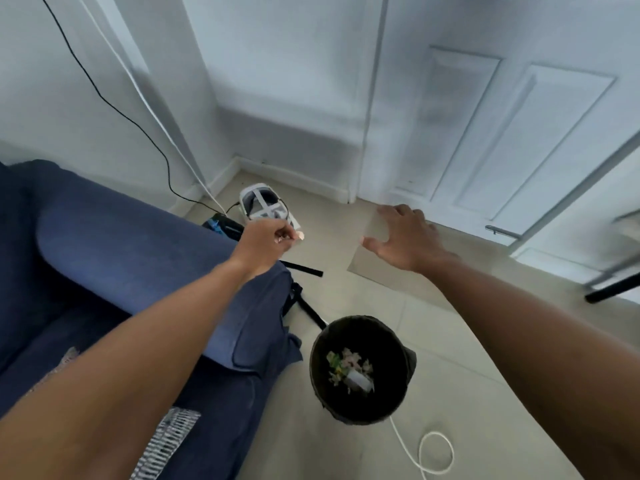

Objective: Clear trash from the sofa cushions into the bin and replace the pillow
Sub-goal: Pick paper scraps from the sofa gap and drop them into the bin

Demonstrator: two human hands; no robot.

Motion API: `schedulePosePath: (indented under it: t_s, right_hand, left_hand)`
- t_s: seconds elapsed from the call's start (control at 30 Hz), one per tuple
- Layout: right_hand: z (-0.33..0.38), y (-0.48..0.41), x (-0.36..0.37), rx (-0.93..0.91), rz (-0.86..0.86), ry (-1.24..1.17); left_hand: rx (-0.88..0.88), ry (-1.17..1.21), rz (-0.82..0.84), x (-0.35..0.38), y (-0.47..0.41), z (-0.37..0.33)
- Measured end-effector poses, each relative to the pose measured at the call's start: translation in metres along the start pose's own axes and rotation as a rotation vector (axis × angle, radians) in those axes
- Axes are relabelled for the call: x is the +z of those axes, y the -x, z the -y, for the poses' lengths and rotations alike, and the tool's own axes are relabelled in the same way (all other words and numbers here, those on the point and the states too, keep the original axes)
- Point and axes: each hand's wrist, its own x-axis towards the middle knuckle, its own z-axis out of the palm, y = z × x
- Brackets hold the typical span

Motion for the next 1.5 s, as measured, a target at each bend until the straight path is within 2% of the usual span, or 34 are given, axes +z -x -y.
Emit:
schedulePosePath:
  t_s: [0.37,0.67,0.9,1.0,1.1,1.5]
  right_hand:
    - [-0.084,0.039,-0.005,0.148,-0.009,-0.010]
    - [-0.102,0.053,-0.002,0.179,-0.015,-0.015]
    - [-0.099,0.055,-0.002,0.170,-0.023,-0.009]
    - [-0.095,0.054,-0.002,0.167,-0.021,-0.007]
    - [-0.089,0.053,-0.001,0.160,-0.015,-0.006]
    - [-0.060,0.045,-0.002,0.119,-0.004,-0.003]
  left_hand:
    - [0.075,0.044,0.095,0.086,-0.006,-0.066]
    - [0.027,0.140,0.220,0.123,0.015,-0.070]
    - [-0.027,0.192,0.438,0.127,0.024,-0.063]
    - [-0.009,0.136,0.538,0.127,0.028,-0.058]
    - [-0.009,0.101,0.537,0.125,0.031,-0.050]
    - [-0.008,0.078,0.366,0.087,0.027,-0.026]
